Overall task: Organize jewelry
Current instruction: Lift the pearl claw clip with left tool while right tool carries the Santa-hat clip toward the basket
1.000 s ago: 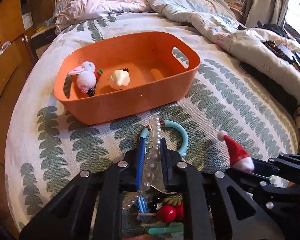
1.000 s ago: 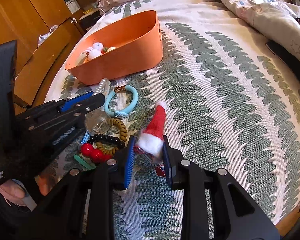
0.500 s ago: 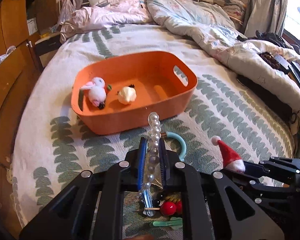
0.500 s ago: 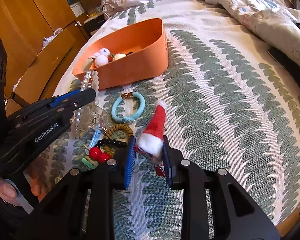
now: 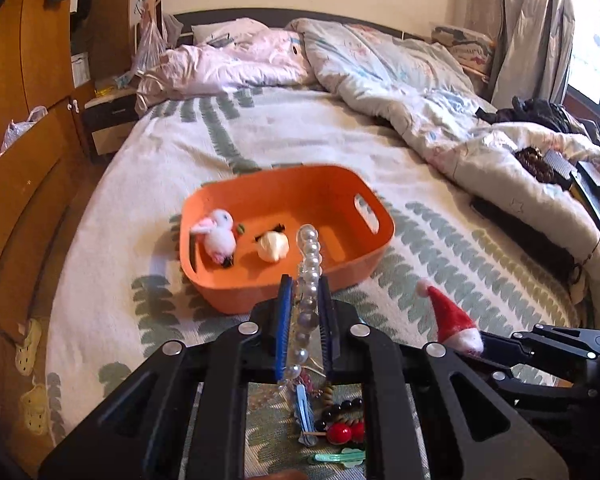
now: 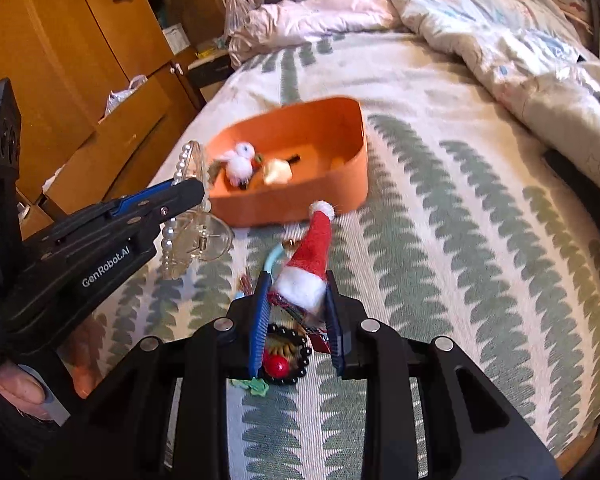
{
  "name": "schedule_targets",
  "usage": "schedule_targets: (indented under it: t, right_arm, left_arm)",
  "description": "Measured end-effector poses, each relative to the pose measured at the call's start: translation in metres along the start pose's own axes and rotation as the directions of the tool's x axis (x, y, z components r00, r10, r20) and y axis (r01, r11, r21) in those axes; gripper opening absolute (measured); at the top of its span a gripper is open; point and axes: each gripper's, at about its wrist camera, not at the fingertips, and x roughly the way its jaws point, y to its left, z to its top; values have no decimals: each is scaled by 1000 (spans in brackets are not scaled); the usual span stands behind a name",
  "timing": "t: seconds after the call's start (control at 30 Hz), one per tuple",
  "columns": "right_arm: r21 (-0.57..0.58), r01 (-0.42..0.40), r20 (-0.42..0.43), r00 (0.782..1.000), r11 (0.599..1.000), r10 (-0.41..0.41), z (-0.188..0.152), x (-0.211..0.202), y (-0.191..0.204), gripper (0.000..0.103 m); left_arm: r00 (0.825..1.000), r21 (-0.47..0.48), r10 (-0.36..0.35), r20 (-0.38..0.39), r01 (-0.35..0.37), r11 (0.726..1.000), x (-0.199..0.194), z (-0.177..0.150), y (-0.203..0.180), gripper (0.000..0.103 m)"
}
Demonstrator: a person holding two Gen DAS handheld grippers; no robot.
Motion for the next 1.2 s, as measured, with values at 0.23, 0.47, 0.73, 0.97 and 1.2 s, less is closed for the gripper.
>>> schedule_targets:
  t: [0.23, 0.47, 0.73, 0.97, 1.2]
  right_arm:
    - [-13, 10, 26, 1000, 1000, -9, 14, -7, 6, 26]
    - [-43, 17, 49, 999, 999, -15, 33, -12, 15, 26]
    - [-76, 24, 80, 997, 997, -18, 64, -17, 25, 26]
    - [-94, 11, 78, 997, 995, -4, 88, -7, 30, 26]
    - [-107, -2, 71, 997, 994, 9, 111, 9, 32, 26]
  left_arm:
    - [998, -8, 34, 46, -34, 999, -10, 13, 4, 13]
    - [995, -9, 63, 80, -62, 998, -14, 28, 9, 13]
    - [991, -12, 85, 105, -85, 996, -15, 43, 15, 13]
    - [987, -18, 115, 109, -114, 993, -10, 58, 26, 13]
    - [987, -26, 117, 110, -115, 993, 3, 73, 38, 13]
